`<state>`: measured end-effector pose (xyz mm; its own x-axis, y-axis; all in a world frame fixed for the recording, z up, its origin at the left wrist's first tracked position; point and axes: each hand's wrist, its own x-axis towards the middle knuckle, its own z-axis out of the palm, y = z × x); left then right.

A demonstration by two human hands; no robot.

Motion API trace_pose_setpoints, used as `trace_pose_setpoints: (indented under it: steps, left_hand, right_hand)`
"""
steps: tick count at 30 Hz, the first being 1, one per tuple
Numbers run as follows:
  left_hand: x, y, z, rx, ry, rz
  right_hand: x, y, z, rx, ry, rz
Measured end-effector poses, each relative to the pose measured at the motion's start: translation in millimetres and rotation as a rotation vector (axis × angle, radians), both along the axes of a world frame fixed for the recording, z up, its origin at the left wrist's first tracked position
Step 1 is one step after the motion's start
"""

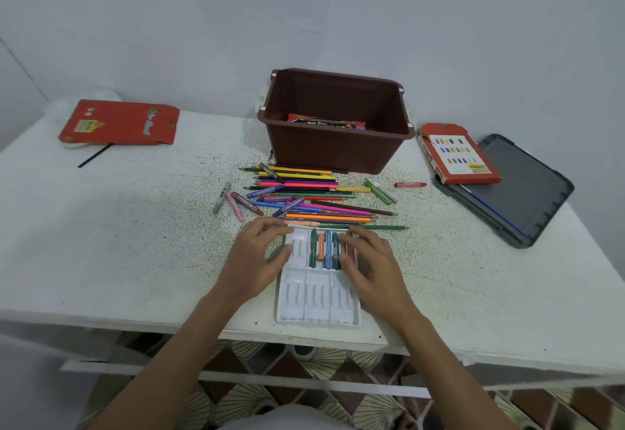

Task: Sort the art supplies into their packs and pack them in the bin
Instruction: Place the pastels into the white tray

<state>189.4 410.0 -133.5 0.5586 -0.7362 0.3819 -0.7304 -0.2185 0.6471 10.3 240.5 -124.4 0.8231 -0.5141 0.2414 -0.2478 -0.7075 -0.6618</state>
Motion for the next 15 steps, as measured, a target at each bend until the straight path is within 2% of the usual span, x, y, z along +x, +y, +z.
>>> trace_pose_setpoints:
  steps: [2,5,11,15]
  left_hand:
    - [0,0,0,-0.004,0.043,0.006]
    - [0,0,0,0.004,0.066,0.008]
    - [1,0,-2,0.019,0.079,0.0]
    - [0,0,-2,0.035,0.076,0.001]
  right_hand:
    - [4,-8,6,0.072,-0.041,-0.031]
    - [12,-28,11,0.049,-0.054,-0.138]
    - [22,-58,18,-0.222,0.009,-0.36]
    - [37,-75,27,-0.344,0.074,-0.305]
